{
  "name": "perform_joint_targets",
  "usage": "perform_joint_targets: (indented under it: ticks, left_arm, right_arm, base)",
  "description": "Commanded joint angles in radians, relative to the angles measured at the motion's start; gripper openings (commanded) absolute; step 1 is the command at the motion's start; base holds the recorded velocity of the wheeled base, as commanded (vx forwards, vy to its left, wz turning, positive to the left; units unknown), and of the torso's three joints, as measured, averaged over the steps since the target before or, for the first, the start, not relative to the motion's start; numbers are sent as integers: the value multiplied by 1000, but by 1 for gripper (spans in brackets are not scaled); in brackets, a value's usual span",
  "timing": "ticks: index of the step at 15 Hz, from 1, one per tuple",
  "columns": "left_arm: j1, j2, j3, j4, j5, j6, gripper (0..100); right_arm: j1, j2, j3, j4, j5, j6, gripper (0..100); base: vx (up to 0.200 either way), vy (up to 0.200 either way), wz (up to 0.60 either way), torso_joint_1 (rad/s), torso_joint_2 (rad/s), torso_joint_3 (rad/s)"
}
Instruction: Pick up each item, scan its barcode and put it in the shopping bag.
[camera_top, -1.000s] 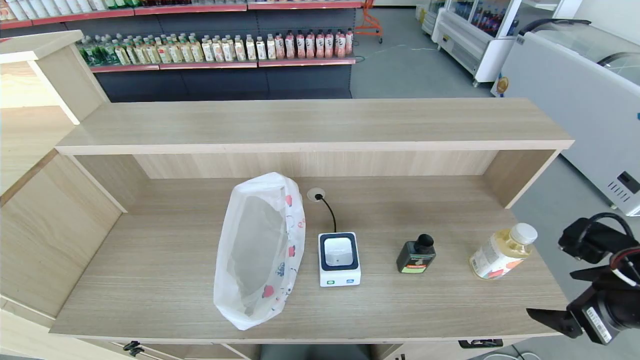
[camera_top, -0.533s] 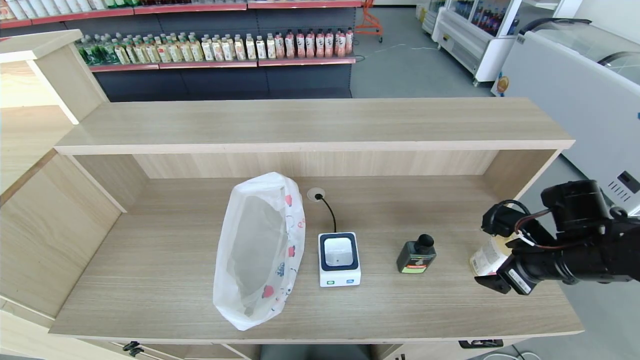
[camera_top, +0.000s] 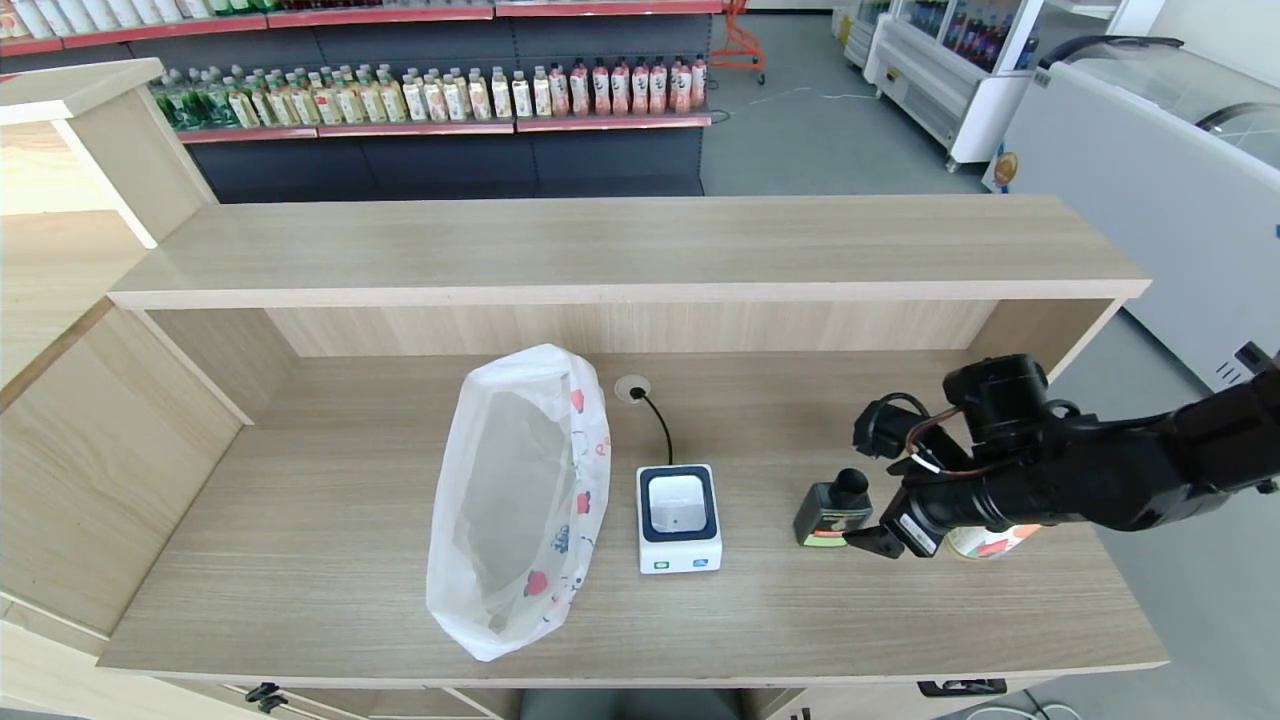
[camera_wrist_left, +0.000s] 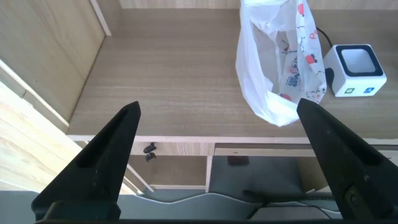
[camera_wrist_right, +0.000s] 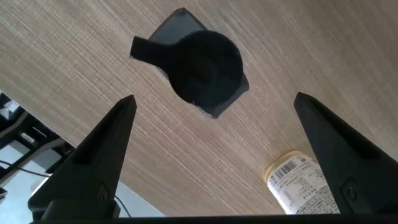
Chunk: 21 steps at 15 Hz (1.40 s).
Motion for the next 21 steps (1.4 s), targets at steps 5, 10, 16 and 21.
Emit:
perform_joint_targets:
  ticks: [5, 10, 16, 21]
  left_arm:
    - [0, 0, 0, 0, 0, 1, 100]
    - [0, 0, 0, 0, 0, 1, 100]
    - [0, 0, 0, 0, 0, 1, 100]
    - [0, 0, 0, 0, 0, 1, 100]
  right_arm:
    - [46, 145, -105, -24, 24, 5, 100]
    - [65, 180, -122, -57, 57, 14, 100]
    - [57, 149, -92, -66, 74, 18, 0]
    - [0, -147, 142, -112, 97, 141, 0]
  base:
    - [0, 0, 0, 0, 0, 0]
    - [0, 0, 0, 0, 0, 0]
    - [0, 0, 0, 0, 0, 0]
    - [0, 0, 0, 0, 0, 0]
